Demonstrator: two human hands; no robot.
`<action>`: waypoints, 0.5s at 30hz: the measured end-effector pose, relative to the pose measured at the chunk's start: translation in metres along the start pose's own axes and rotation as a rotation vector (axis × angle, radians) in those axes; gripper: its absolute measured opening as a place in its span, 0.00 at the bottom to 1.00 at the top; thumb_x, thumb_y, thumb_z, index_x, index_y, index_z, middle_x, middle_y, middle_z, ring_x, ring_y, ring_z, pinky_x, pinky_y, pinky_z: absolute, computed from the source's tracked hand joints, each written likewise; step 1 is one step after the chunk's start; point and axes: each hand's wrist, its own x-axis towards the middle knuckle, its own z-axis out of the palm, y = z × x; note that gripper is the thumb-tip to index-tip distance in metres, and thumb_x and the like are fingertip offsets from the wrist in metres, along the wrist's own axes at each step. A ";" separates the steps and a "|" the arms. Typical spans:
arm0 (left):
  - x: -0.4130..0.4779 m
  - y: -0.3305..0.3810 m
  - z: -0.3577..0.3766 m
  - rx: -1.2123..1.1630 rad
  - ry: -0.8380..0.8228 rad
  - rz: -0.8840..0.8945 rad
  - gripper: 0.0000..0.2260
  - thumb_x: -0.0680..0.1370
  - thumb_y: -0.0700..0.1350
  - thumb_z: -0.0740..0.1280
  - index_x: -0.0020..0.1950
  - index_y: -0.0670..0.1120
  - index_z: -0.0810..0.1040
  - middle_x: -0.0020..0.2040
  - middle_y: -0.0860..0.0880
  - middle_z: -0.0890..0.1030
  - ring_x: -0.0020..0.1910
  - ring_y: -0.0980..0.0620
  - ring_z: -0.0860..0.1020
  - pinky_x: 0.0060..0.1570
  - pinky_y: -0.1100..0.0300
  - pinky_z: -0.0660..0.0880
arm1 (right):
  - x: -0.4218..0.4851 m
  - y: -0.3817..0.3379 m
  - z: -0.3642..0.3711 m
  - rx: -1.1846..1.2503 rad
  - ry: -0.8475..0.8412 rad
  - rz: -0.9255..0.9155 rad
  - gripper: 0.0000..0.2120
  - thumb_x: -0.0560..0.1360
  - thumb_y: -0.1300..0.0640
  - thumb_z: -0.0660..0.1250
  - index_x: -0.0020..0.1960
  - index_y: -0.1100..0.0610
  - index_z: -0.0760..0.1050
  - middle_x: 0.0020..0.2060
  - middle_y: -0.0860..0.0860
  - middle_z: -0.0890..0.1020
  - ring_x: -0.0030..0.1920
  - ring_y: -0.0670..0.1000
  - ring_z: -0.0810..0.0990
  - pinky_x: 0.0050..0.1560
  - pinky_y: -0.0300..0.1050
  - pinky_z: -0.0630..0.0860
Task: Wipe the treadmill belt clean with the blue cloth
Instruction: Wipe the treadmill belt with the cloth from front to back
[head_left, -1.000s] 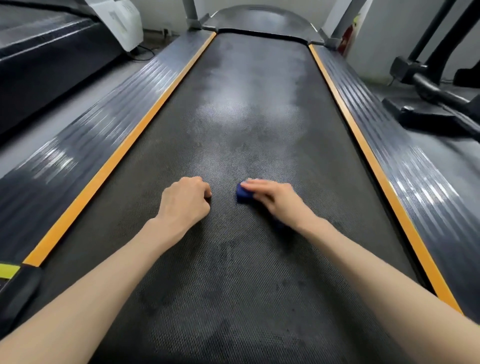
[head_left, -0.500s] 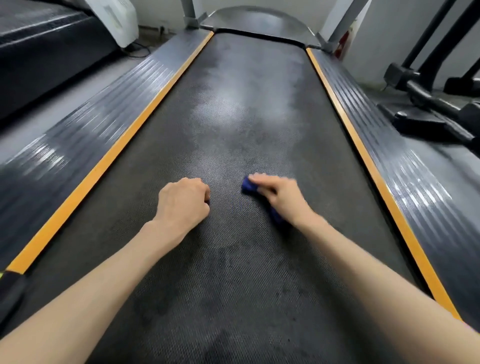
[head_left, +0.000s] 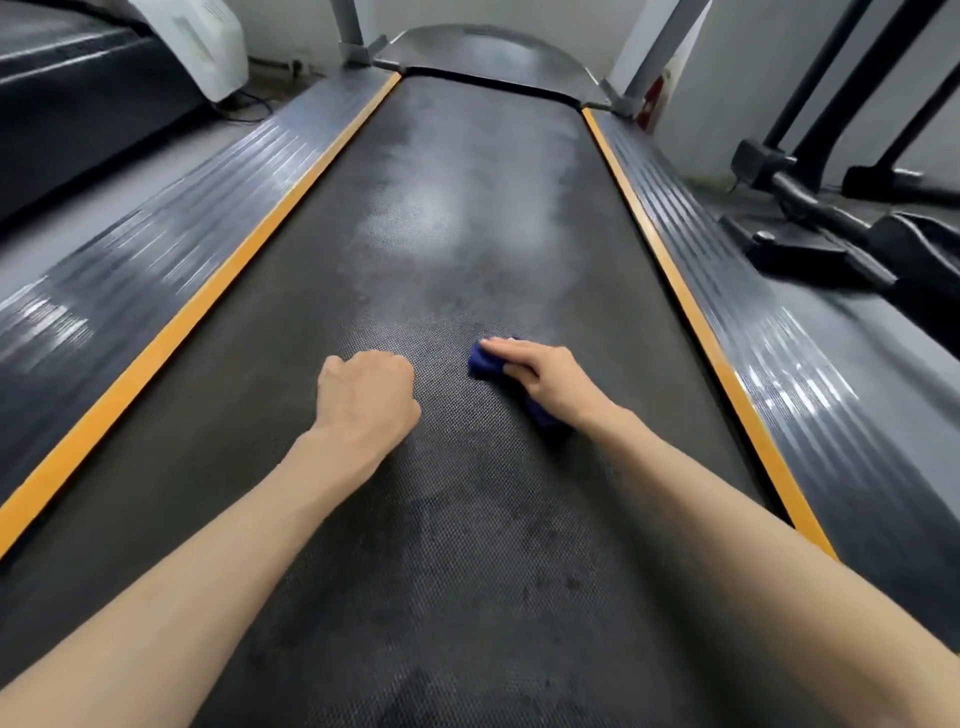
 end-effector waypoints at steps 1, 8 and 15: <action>0.000 0.003 -0.001 -0.086 -0.010 0.012 0.13 0.73 0.39 0.60 0.54 0.46 0.78 0.55 0.48 0.79 0.56 0.45 0.76 0.54 0.54 0.69 | 0.003 0.024 -0.013 -0.032 0.051 0.102 0.18 0.77 0.66 0.60 0.66 0.59 0.71 0.66 0.55 0.72 0.68 0.49 0.68 0.66 0.31 0.54; -0.003 0.015 0.021 -0.287 -0.101 0.355 0.28 0.71 0.34 0.58 0.70 0.52 0.68 0.73 0.54 0.64 0.72 0.54 0.62 0.71 0.61 0.58 | -0.007 0.095 -0.048 -0.105 0.185 0.419 0.21 0.77 0.66 0.58 0.69 0.55 0.68 0.69 0.54 0.69 0.70 0.53 0.66 0.70 0.40 0.56; 0.010 0.058 0.023 -0.344 -0.068 0.406 0.27 0.71 0.34 0.58 0.69 0.50 0.70 0.71 0.53 0.69 0.70 0.53 0.66 0.70 0.59 0.55 | -0.102 0.046 -0.044 -0.066 0.178 0.263 0.20 0.75 0.68 0.62 0.65 0.55 0.73 0.65 0.52 0.74 0.67 0.47 0.69 0.67 0.28 0.54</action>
